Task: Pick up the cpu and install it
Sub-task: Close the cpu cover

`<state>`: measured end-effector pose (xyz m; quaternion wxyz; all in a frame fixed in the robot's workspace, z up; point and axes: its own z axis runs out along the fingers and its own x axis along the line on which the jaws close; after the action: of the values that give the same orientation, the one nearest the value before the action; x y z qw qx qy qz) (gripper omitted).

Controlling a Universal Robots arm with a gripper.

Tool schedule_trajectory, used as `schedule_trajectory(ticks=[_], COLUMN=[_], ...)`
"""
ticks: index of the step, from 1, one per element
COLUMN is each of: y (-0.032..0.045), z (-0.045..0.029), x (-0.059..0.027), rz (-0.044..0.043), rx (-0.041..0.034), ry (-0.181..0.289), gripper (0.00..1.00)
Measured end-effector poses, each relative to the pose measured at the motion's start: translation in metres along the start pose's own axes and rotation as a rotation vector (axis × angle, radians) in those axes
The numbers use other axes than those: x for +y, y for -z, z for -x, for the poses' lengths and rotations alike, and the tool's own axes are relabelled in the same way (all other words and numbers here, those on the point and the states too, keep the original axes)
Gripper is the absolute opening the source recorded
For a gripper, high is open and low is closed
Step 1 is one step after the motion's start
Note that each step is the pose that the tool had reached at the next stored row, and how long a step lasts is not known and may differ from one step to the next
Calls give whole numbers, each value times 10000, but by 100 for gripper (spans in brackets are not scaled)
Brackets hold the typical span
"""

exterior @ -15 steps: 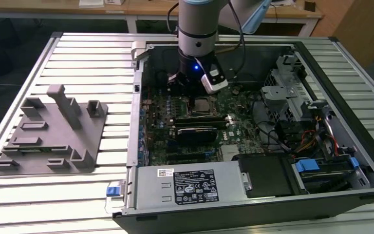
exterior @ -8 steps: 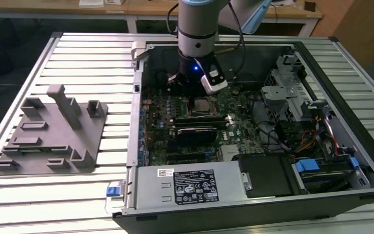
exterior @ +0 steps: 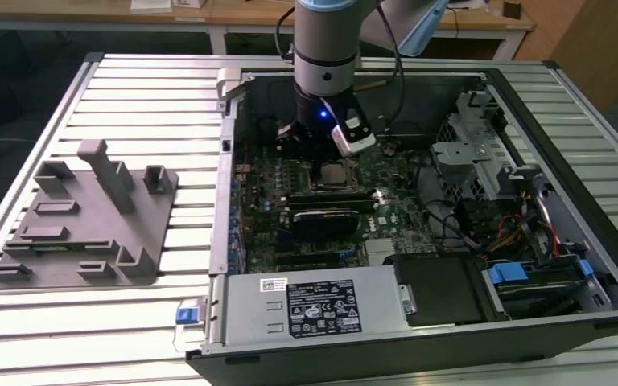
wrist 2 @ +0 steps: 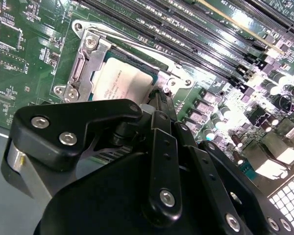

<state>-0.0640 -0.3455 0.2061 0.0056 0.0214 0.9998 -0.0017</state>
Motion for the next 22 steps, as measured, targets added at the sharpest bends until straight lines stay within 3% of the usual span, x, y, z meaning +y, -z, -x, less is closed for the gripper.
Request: schedule_trajectory(ticks=[22], y=[-64], z=[-17], x=[0], rz=[2], rx=[-1], ry=[0], gripper=[11])
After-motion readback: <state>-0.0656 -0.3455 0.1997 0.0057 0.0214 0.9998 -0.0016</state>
